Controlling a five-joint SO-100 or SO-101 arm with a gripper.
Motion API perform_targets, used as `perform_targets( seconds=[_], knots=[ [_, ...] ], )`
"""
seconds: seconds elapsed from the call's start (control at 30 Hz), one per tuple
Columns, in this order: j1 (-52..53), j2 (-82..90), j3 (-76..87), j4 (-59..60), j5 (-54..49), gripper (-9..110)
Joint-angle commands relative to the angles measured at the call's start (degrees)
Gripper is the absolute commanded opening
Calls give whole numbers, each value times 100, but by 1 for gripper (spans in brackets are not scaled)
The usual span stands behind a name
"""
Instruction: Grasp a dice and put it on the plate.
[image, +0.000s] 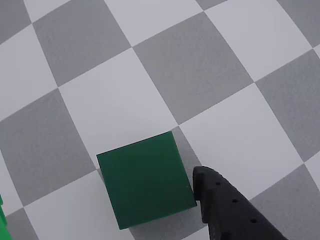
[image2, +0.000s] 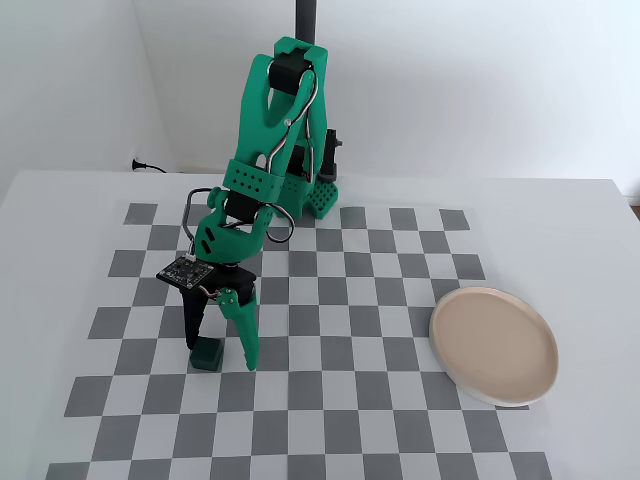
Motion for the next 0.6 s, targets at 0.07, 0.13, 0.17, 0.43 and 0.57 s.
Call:
perform_targets(
  seconds=[0.07, 0.13, 0.17, 0.43, 0.57],
  knots=[
    [-9, 9, -404, -141, -44, 34],
    [0, 0, -404, -158, -44, 32],
    [0, 0, -404, -158, -44, 31],
    [0, 0, -396, -123, -44, 26],
    [18, 9, -387, -114, -35, 24]
  ],
)
